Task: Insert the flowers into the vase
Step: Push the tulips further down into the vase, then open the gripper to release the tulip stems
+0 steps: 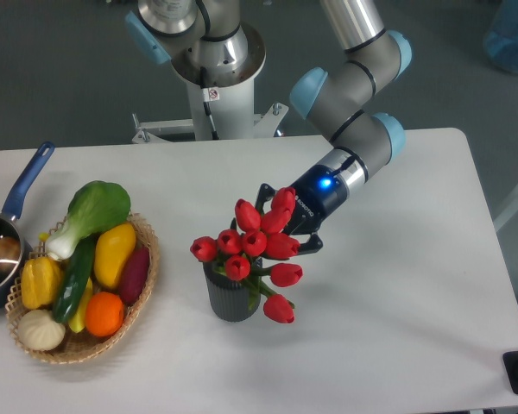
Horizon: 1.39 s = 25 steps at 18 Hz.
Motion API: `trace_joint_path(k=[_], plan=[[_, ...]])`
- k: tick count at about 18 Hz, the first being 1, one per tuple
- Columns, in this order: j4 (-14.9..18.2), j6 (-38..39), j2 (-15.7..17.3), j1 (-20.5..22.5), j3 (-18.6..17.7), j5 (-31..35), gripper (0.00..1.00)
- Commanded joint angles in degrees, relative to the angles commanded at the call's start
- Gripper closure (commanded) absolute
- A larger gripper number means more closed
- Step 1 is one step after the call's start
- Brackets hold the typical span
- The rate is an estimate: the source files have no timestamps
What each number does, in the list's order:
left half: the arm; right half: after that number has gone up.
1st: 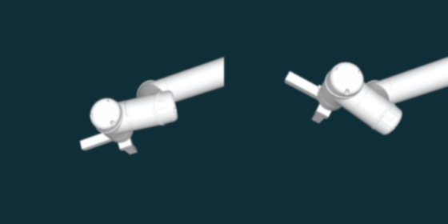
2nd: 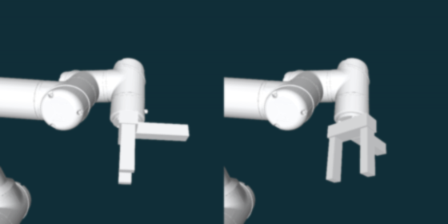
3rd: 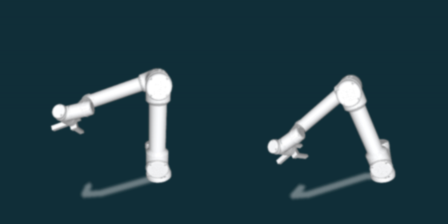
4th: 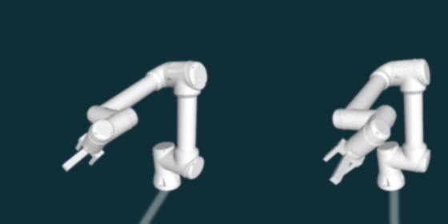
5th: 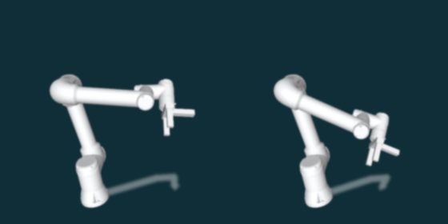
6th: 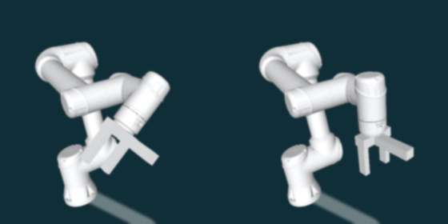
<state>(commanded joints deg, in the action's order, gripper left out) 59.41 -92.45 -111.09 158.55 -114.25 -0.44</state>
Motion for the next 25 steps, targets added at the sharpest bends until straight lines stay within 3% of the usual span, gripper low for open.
trace_joint_path(k=[12,13,18,19,20,21,25], plan=[[0.0,-3.9,0.8,0.1,-2.8,0.1,0.97],[0.0,-4.7,0.7,0.0,-2.8,0.1,0.87],[0.0,-7.7,0.6,0.0,-3.3,0.2,0.65],[0.0,-7.7,0.6,0.1,-3.3,0.2,0.50],[0.0,-7.7,0.6,0.2,-3.3,0.1,0.30],[0.0,-7.7,0.6,0.2,-3.3,0.1,0.00],[0.1,-7.6,0.6,0.4,-3.2,0.1,0.00]])
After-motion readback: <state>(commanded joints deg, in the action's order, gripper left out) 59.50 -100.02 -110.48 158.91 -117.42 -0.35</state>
